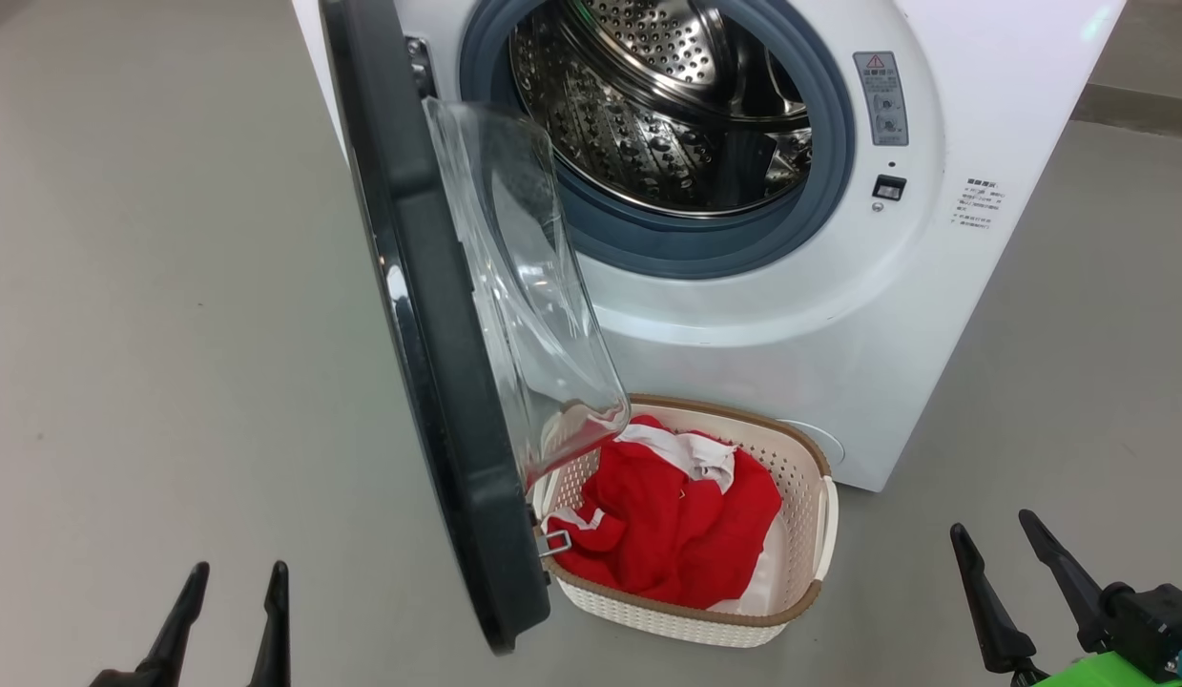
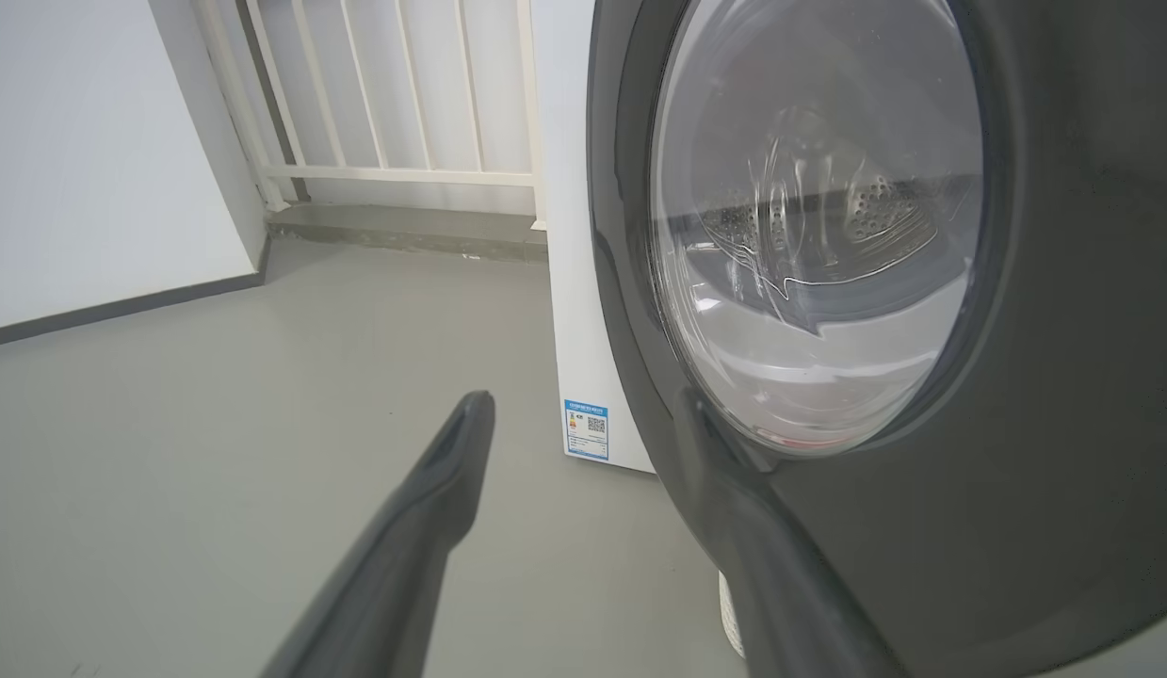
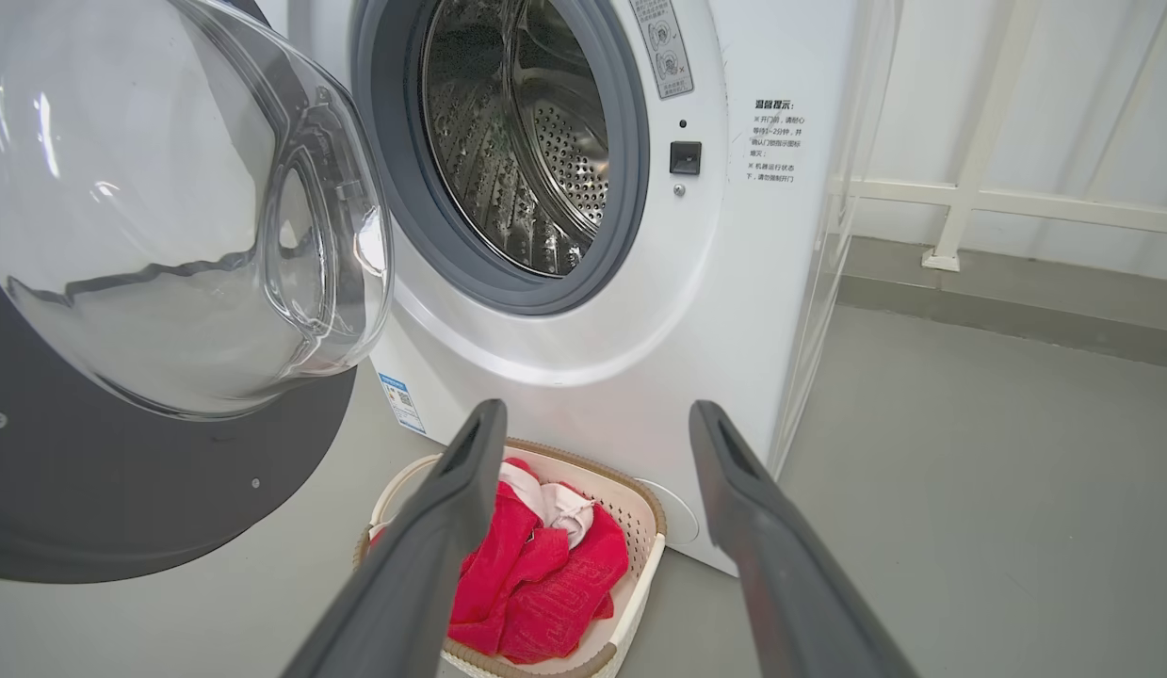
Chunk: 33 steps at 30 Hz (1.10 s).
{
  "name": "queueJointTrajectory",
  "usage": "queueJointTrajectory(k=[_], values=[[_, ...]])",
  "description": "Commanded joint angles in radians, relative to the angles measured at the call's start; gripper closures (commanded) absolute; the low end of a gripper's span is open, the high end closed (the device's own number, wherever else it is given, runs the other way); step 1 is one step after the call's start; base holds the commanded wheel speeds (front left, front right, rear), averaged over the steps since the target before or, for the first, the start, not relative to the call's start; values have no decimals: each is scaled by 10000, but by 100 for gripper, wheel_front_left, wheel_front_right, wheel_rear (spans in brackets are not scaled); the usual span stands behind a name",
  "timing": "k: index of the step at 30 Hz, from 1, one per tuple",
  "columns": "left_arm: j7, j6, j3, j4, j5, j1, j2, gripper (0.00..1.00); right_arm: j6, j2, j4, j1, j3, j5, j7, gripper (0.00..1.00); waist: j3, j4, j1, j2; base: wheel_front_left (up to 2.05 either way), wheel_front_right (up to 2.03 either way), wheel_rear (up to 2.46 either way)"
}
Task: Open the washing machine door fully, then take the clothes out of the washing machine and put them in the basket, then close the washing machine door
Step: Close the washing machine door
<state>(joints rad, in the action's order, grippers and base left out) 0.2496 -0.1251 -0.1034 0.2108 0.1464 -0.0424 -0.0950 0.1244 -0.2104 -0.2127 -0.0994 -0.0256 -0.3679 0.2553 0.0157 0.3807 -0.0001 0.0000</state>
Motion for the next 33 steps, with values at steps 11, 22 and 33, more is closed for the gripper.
queueJointTrajectory(k=[11,22,33], values=[[122,-56,-66,-615,2342,528,-436,100,63,-153,280,172,-173,91,65,0,61,-20,1,0,0,0,0],[122,-56,1541,-833,8215,1244,-2521,100,63,-191,290,350,-217,109,65,0,317,-143,1,0,0,0,0],[-1394,-56,2750,-2714,14019,1623,-4591,100,63,-231,315,473,-154,103,65,0,609,-297,1,0,0,0,0]])
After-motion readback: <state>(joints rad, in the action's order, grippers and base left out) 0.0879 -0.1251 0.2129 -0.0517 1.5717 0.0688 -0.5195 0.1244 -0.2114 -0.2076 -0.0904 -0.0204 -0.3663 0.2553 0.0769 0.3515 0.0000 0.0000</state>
